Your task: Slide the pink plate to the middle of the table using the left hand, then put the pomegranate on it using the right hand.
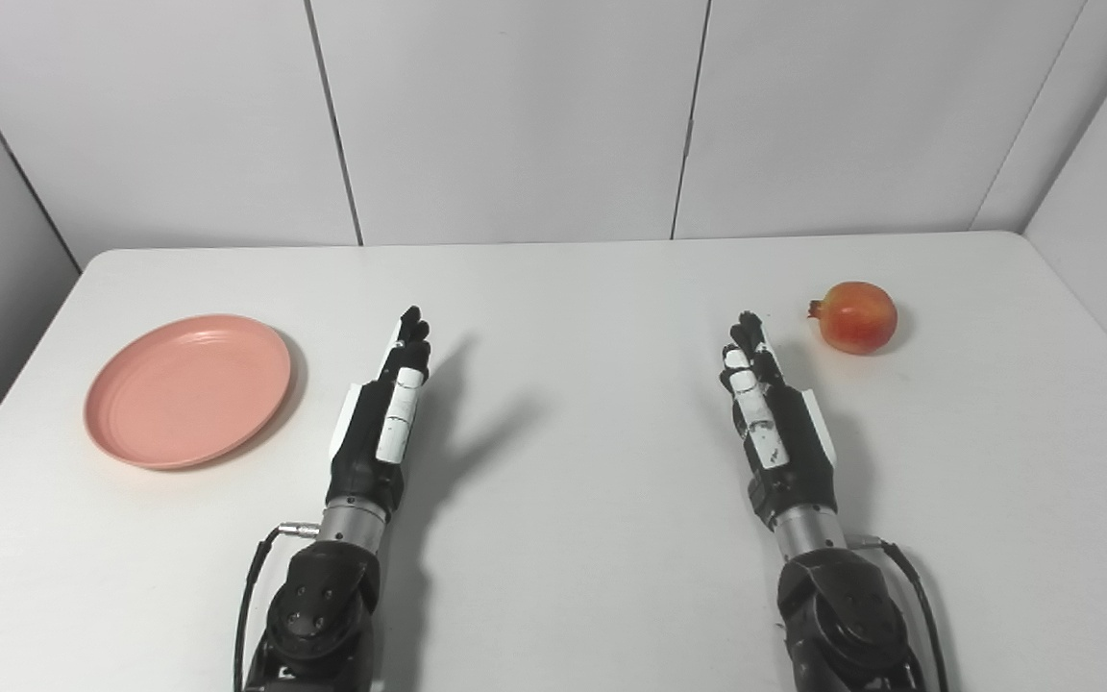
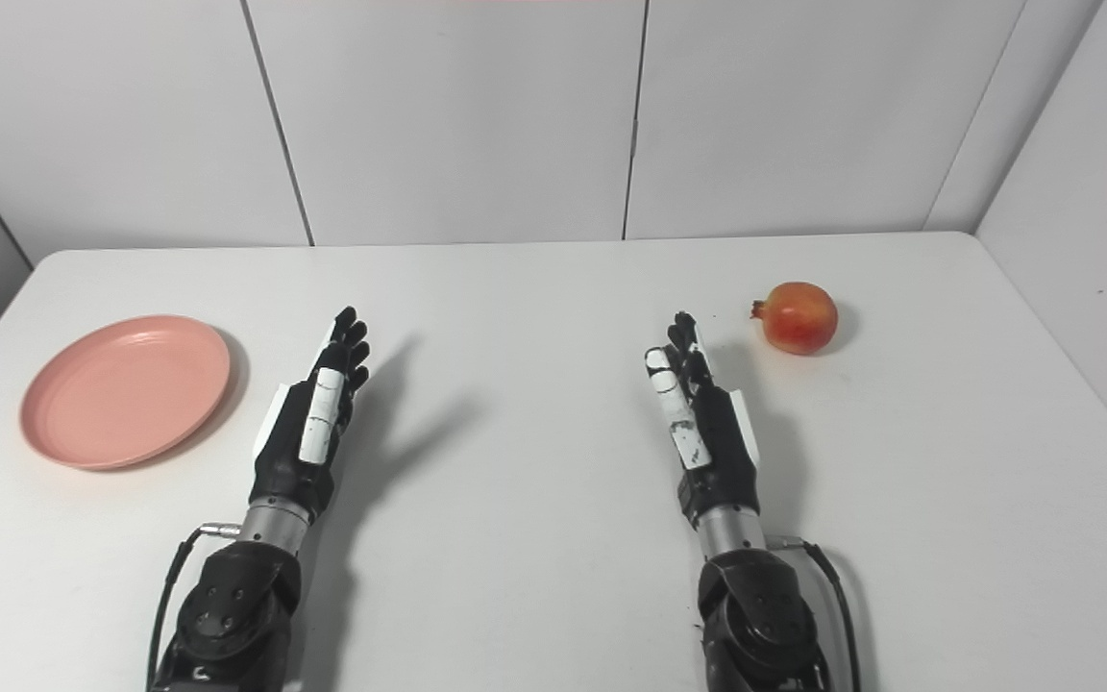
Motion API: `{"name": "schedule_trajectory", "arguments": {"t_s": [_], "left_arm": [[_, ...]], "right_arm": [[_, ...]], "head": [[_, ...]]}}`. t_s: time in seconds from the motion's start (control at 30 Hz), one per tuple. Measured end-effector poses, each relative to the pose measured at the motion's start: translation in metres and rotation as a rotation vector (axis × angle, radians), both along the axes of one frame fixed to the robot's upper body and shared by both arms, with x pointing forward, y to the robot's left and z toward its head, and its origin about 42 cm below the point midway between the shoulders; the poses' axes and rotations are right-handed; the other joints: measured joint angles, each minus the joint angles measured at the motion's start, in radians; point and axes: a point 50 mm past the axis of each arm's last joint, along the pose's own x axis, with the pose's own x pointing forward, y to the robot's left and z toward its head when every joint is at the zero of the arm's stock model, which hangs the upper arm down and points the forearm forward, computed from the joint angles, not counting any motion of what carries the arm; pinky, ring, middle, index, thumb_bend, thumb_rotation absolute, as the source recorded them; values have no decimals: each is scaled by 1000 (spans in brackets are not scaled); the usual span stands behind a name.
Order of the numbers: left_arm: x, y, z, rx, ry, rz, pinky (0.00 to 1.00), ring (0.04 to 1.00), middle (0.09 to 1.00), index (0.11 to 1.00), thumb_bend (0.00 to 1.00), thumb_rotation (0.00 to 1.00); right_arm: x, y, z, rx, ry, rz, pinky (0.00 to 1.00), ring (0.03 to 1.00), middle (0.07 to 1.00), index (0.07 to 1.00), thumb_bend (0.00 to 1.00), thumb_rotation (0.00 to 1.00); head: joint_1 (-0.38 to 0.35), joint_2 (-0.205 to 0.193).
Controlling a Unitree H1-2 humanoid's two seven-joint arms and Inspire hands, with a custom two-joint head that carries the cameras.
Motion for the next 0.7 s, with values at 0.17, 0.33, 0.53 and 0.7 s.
{"name": "schedule_trajectory", "arguments": {"t_s": [0.17,0.33,0.53,0.7], "left_arm": [[0,1,0,-1,1,-1,1000,1000,1000,1000,780,1000],[0,0,0,-2,1,-6,1000,1000,1000,1000,776,1000],[0,1,0,-3,1,-7,1000,1000,1000,1000,775,1000],[0,0,0,-2,2,-7,1000,1000,1000,1000,785,1000]], "right_arm": [[0,0,-1,3,2,0,1000,1000,1000,988,653,786],[0,1,-1,2,4,1,1000,1000,1000,987,661,786],[0,0,-1,4,4,1,1000,1000,1000,990,643,783],[0,1,-1,4,4,2,1000,1000,1000,991,641,787]], "head": [[-3,0],[-3,0],[-2,2],[-2,0]]}}
